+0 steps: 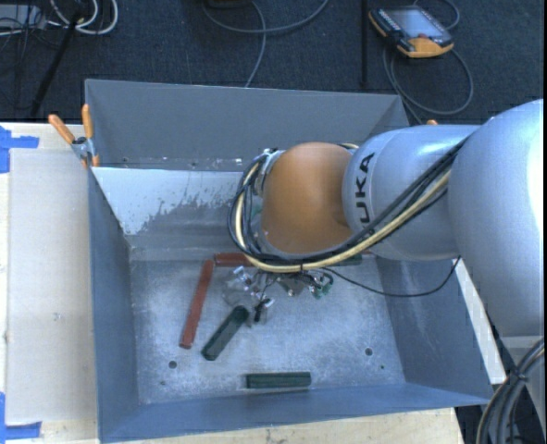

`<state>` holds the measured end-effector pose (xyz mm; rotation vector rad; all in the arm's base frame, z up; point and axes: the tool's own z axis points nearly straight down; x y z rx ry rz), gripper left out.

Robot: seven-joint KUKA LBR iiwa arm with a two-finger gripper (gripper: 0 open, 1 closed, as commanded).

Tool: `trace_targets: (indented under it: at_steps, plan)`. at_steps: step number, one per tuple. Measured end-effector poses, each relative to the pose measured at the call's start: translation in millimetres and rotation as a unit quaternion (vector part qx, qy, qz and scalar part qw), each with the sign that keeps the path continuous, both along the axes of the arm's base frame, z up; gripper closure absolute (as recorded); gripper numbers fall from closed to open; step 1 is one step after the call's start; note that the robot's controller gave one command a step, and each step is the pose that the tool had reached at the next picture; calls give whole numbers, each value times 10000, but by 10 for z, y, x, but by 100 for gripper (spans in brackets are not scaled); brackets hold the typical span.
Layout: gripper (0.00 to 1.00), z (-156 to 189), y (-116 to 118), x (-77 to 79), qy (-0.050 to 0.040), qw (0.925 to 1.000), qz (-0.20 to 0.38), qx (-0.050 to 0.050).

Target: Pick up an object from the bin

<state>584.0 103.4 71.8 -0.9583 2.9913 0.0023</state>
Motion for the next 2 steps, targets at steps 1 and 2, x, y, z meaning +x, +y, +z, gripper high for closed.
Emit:
trace_targets:
  at_steps: [1,2]
  plan:
    - [100,1877,5,256,-54,9998,171,1]
    - [100,1302,684,-400,52,9999,92,6]
